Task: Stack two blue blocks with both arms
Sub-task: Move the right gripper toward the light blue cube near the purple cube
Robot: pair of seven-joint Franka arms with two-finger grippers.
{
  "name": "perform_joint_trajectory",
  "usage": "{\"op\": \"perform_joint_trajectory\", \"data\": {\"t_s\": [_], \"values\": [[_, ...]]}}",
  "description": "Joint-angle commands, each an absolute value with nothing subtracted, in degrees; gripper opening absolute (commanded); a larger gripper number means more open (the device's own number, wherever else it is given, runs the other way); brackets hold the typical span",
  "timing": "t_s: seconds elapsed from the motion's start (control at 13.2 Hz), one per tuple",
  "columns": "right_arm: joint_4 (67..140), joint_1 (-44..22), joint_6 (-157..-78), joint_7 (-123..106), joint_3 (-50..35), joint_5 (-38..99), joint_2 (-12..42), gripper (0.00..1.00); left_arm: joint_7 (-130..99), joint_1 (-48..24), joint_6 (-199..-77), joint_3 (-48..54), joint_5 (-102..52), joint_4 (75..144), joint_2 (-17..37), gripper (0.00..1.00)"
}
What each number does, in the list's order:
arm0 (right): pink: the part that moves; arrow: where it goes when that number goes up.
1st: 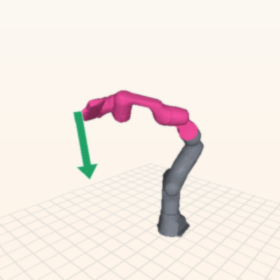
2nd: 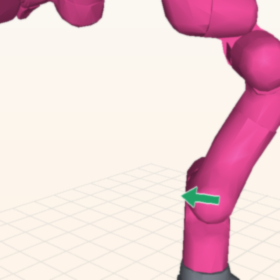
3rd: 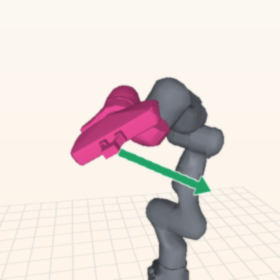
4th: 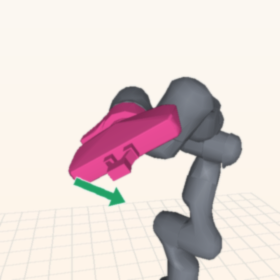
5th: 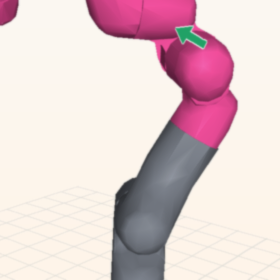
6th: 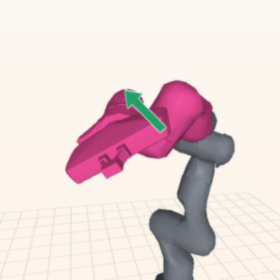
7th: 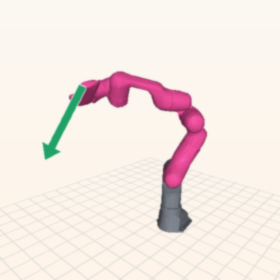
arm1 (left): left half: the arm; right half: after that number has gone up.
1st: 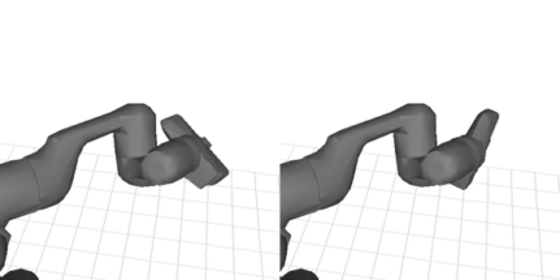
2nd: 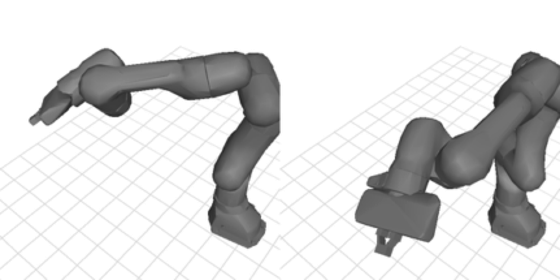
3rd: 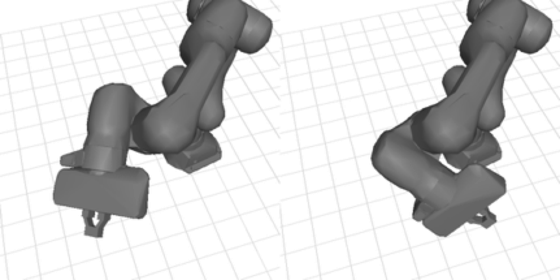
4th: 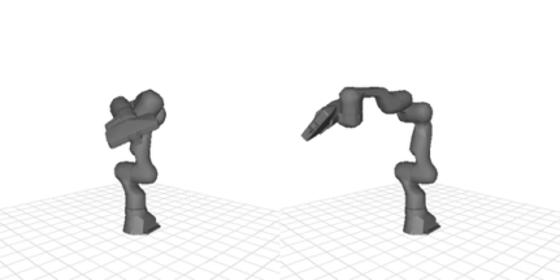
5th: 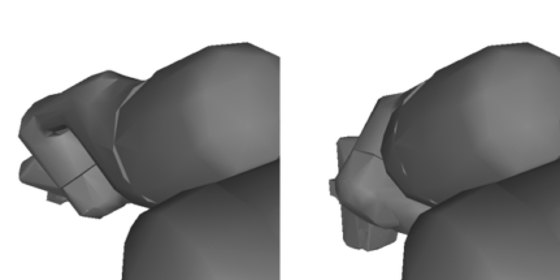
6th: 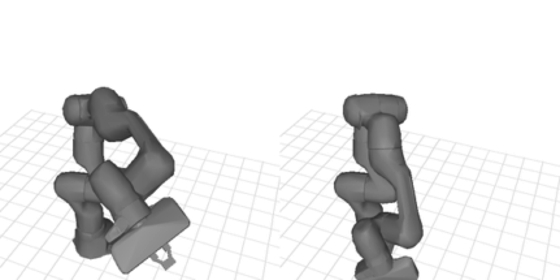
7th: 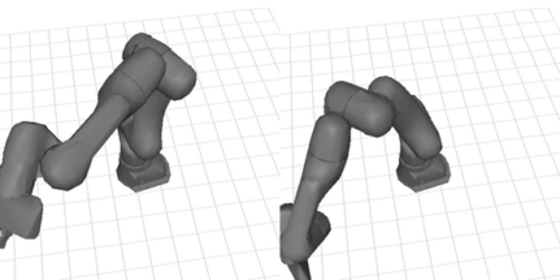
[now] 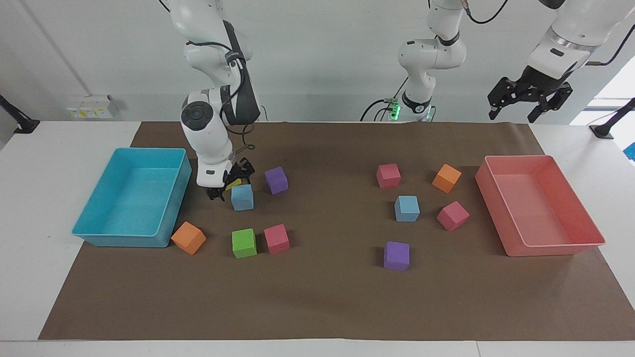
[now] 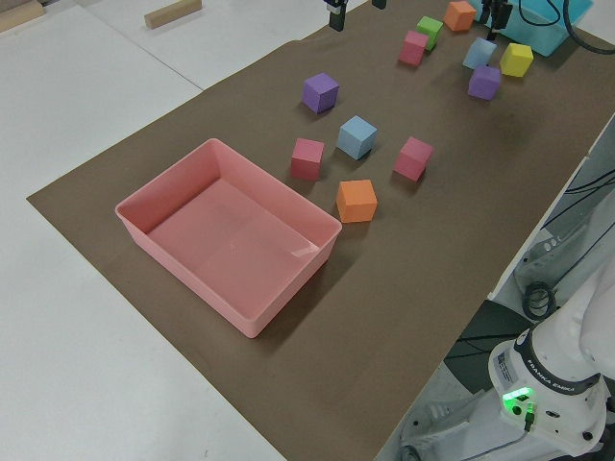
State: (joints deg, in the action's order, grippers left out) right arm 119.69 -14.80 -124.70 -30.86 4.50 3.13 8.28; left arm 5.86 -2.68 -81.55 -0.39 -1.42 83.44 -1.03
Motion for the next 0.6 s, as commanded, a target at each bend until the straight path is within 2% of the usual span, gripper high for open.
{"op": "perform_joint_trajectory", "data": {"t_s": [0.0, 0.53], "values": [[122.3, -14.9, -128.3, -33.0, 4.6, 5.0, 9.0, 1.00, 5.4, -2.9, -82.6, -0.4, -1.9, 84.8, -2.4, 1.00], [124.4, -15.8, -130.8, -33.4, 4.6, 6.9, 10.5, 1.00, 5.4, -2.9, -82.8, -0.4, -1.9, 84.8, -2.4, 1.00]]}}
